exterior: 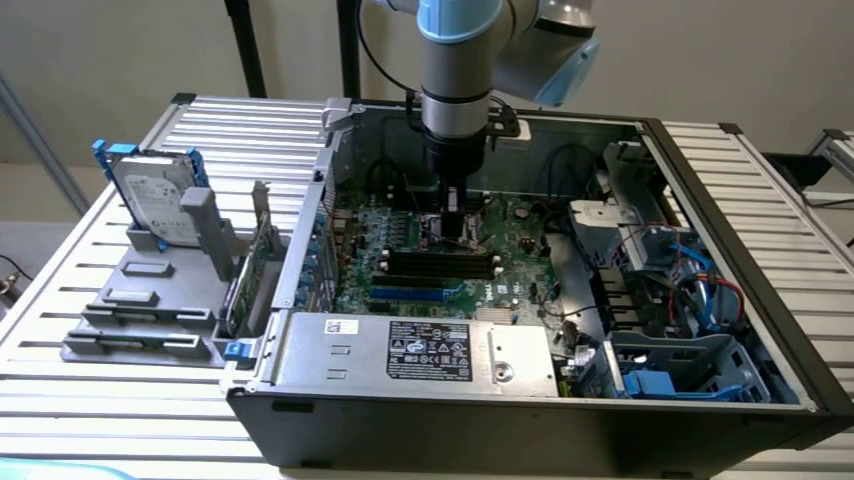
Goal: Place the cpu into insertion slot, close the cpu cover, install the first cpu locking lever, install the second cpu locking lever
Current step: 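Place the cpu into insertion slot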
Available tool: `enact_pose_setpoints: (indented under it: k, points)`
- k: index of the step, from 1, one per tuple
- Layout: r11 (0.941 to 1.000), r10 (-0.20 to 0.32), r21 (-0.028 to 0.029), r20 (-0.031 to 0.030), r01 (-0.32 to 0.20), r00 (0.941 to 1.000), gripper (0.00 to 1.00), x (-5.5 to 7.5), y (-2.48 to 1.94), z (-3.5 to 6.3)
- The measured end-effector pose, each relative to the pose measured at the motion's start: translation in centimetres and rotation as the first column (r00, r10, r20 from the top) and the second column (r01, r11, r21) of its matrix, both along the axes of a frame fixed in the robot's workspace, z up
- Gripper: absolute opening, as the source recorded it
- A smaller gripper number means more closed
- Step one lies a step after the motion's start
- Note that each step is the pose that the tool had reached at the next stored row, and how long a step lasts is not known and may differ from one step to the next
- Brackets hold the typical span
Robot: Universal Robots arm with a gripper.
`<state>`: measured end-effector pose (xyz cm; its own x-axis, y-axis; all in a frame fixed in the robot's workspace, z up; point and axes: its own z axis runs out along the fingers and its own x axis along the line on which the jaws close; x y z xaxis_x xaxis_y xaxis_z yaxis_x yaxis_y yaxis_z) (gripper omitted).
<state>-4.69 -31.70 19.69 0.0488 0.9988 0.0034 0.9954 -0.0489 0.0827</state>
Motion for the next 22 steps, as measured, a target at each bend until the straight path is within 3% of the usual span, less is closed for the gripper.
enact_pose_setpoints:
  k: [10,18,22]
  points:
    - [1.0,0.0,-0.0005,0.0001,0.0,1.0,0.62,0.03,0.02,0.16]
    - [0.9999,0.0,-0.0107,0.0,0.0,1.0,0.62,0.03,0.0,0.54]
    - [0.9999,0.0,-0.0115,-0.0003,0.0,1.0,0.62,0.02,-0.03,0.88]
